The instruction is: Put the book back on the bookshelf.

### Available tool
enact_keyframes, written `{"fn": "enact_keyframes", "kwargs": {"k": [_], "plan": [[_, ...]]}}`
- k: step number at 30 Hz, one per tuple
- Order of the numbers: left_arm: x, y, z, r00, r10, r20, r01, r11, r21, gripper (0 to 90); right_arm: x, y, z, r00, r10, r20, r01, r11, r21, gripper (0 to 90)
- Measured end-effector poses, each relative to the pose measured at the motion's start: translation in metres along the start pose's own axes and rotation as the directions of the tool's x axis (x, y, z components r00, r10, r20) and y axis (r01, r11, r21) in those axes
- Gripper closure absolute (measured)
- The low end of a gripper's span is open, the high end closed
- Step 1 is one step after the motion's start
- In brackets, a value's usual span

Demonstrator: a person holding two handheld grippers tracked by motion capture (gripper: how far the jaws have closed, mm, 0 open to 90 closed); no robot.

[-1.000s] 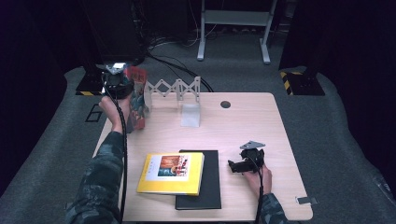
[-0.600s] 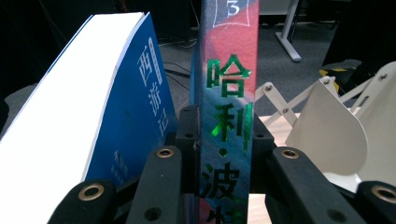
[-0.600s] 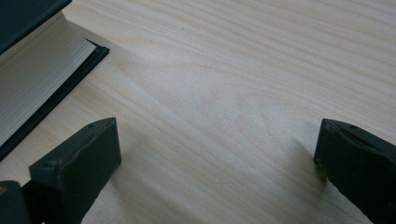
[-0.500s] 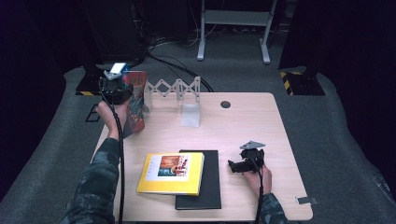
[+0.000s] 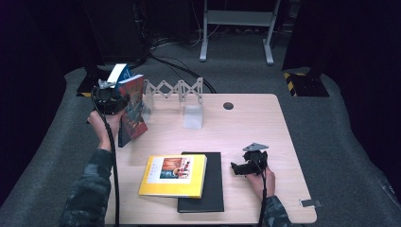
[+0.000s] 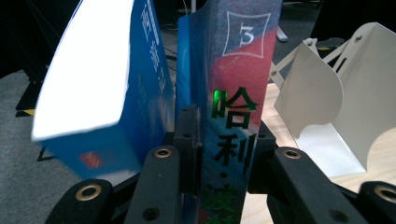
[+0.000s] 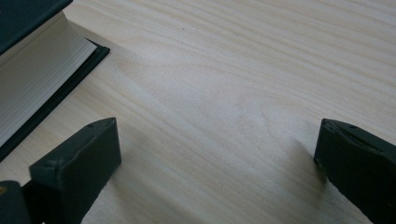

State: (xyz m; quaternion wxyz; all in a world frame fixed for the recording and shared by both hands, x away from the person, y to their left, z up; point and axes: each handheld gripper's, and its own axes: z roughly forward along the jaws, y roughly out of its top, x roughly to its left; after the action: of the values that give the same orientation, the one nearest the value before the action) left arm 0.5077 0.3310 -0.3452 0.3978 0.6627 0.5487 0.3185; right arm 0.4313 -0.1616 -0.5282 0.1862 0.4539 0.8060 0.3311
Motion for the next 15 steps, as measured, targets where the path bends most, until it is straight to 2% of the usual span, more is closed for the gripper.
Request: {"fn": "enact_keyframes", "kwargs": {"k": [5, 6, 7, 10, 15], "plan": [[0.001, -0.008, -0.009, 0.9999, 0.003, 0.013, -0.003, 1.0000, 0.004, 71.9, 0.001, 0.000, 0.000, 0.9999, 0.011, 0.000, -0.011, 1.000, -0.001, 0.0], [0.001, -0.010, -0.011, 0.9999, 0.004, 0.016, -0.004, 1.0000, 0.008, 71.9, 0.000, 0.000, 0.000, 1.0000, -0.001, 0.000, 0.001, 1.000, 0.001, 0.0], [0.001, -0.013, -0.013, 0.9998, 0.005, 0.017, -0.005, 1.0000, 0.000, 71.8, 0.001, 0.000, 0.000, 0.9999, 0.014, -0.001, -0.014, 1.000, -0.001, 0.0], [0.003, -0.021, -0.019, 0.9997, 0.000, 0.023, 0.000, 1.0000, 0.008, 71.8, 0.001, 0.000, 0.000, 0.9998, 0.019, -0.001, -0.019, 1.000, -0.001, 0.0], [0.003, -0.028, -0.024, 0.9996, 0.000, 0.028, -0.001, 0.9998, 0.018, 71.8, 0.001, 0.000, 0.000, 1.0000, 0.005, 0.000, -0.005, 1.000, 0.000, 0.0]]}}
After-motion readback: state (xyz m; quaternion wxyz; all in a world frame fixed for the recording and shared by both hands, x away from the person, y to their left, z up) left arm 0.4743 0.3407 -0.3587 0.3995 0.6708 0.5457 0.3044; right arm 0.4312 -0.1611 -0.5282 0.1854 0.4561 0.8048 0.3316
